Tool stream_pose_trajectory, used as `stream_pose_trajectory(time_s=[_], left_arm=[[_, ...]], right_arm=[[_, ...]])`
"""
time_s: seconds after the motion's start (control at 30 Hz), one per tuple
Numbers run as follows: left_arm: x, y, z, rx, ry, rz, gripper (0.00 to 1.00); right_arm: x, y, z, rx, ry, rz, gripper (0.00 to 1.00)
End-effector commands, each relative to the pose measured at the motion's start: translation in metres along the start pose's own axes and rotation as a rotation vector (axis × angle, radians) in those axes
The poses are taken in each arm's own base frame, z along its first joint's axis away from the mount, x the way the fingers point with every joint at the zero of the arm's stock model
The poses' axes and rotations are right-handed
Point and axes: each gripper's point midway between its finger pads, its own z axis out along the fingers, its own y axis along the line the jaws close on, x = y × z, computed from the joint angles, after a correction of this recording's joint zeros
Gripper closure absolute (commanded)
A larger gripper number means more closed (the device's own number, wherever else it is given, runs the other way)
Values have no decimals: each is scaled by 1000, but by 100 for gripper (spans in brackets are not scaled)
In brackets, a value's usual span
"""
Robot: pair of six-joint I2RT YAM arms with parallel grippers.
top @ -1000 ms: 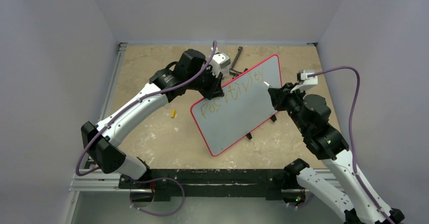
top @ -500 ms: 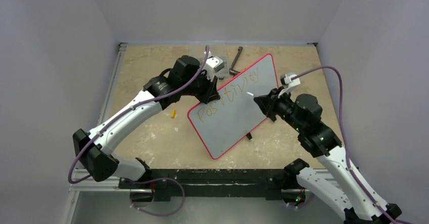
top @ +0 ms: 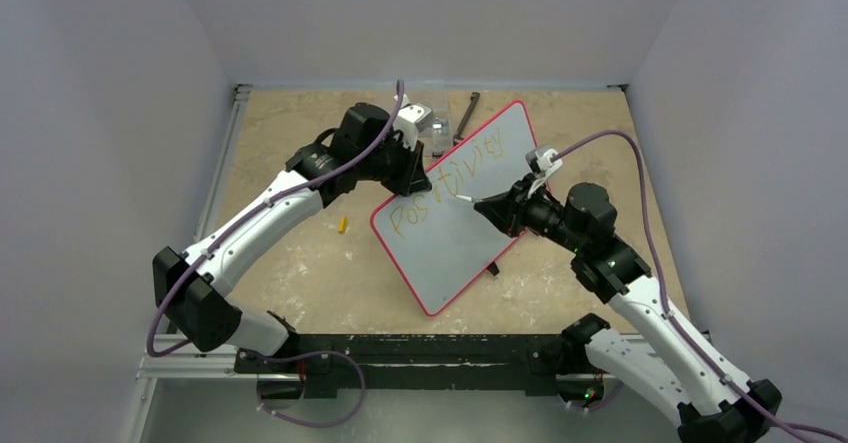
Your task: Write a sentence on the whiteboard
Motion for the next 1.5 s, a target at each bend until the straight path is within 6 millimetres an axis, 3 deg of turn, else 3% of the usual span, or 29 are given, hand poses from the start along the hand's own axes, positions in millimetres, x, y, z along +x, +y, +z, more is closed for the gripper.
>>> stream_pose_trajectory(time_s=[0.0,0.4,0.6,0.8,1.47], left_arm=[[46,39,11,-124,167,17,100],[43,61,16,-129,188,-50,100],[45,63,18,-135,200,-59,100],[47,68,18,-149,213,-93,100],[46,67,17,-135,215,-135,100]], right_arm=[[-6,19,8,-124,-39,-27,100],[23,30,21,-209,-2,-23,100],[42,45,35,-231,55,-44,100],[48,55,37,-286,69,-58,100],[85,68,54,-312,204,-119,100]])
